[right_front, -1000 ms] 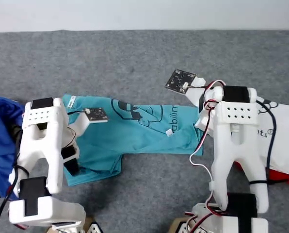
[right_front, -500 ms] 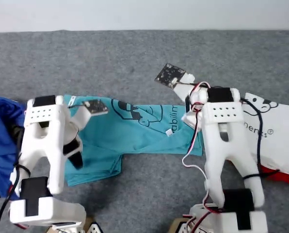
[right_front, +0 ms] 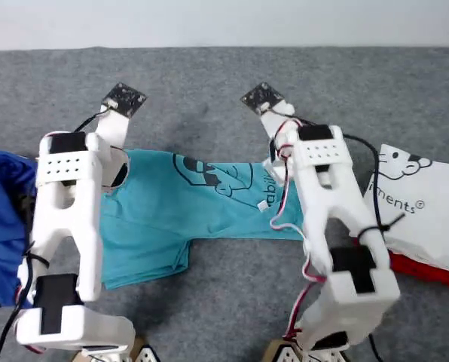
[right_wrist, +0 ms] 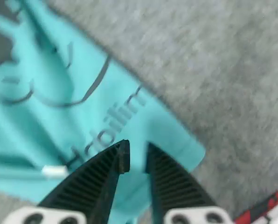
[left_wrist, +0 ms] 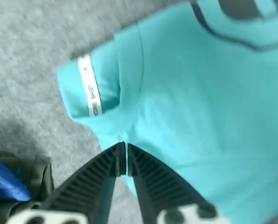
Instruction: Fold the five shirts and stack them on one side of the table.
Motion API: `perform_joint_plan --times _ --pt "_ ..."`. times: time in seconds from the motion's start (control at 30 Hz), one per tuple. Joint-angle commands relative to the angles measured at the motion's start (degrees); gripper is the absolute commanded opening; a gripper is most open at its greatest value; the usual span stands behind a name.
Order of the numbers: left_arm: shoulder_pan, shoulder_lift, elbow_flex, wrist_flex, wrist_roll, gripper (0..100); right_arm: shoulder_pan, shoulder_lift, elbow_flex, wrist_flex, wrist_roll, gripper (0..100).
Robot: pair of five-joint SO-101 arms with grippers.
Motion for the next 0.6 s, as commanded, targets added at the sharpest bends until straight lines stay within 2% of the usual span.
perform_joint_plan --times 0.0,0.13,0.3,0.57 --pt "1.49 3.96 -1.80 -3.34 2.02 1 -0.31 7.87 -11.16 -0.48 -0.79 1.9" --pt "2.02 13.36 -3.12 -3.25 2.02 1 -0.13 20.09 -22.77 2.15 -0.70 1.8" --pt "-0.79 22.59 -9.71 2.99 2.02 1 1.89 33.54 -40.09 10.15 -0.62 1.8" --pt "-3.87 23.82 -13.85 4.40 1.49 1 5.14 48.75 -69.10 21.14 -0.62 1.8"
